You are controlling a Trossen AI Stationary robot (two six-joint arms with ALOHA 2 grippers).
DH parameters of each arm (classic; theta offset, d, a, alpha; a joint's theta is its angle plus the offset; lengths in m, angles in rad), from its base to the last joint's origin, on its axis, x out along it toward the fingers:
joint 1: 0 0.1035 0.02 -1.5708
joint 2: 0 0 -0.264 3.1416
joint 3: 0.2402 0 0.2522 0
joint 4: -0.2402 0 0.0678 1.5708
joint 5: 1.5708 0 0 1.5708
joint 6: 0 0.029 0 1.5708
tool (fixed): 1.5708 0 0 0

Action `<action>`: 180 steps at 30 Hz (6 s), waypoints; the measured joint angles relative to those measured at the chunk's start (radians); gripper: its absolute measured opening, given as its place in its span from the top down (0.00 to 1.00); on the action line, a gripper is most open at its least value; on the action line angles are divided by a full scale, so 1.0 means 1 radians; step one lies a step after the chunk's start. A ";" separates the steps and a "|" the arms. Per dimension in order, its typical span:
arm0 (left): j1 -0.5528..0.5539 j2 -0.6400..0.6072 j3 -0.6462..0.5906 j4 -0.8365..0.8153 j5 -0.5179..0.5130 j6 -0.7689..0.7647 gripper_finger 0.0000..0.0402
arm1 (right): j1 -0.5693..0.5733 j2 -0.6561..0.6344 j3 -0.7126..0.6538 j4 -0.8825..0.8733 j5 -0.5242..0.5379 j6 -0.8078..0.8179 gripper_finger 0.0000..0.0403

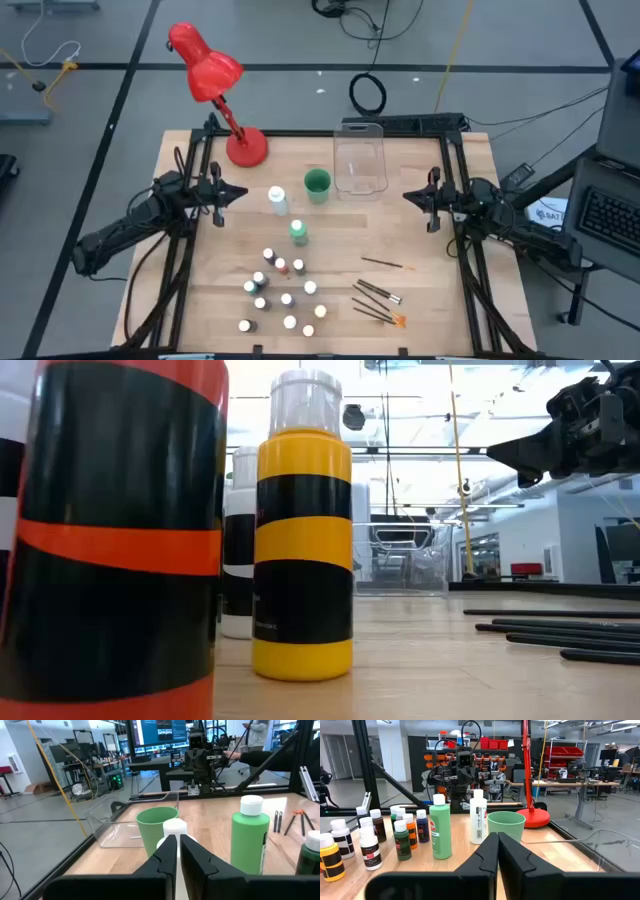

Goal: Pick & Place Paint Supplies

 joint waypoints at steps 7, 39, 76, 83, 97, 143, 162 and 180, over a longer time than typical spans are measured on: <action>0.000 0.000 0.000 0.000 0.000 0.000 0.94 | 0.000 0.000 0.000 0.000 0.000 0.000 0.99; 0.000 0.000 0.000 0.000 0.000 0.000 0.94 | 0.000 0.000 0.000 0.000 0.000 0.000 0.99; 0.000 0.000 0.000 0.000 0.000 0.000 0.94 | 0.000 0.000 0.000 0.000 0.000 0.000 0.99; 0.000 0.000 0.000 0.000 0.000 0.000 0.94 | 0.000 0.000 0.000 0.000 0.000 0.000 0.99; 0.000 0.000 0.000 0.000 0.000 0.000 0.94 | 0.000 0.000 0.000 -0.002 0.000 0.019 0.99; 0.000 0.016 0.002 -0.009 0.035 -0.322 0.94 | 0.000 0.164 0.000 0.168 0.001 -0.087 0.99; 0.000 0.117 0.002 -0.008 0.035 -0.339 0.94 | 0.000 0.164 0.000 0.229 0.000 -0.080 0.99; 0.000 0.183 0.002 -0.006 -0.071 -0.315 0.94 | 0.000 0.165 0.000 0.300 0.001 -0.080 0.99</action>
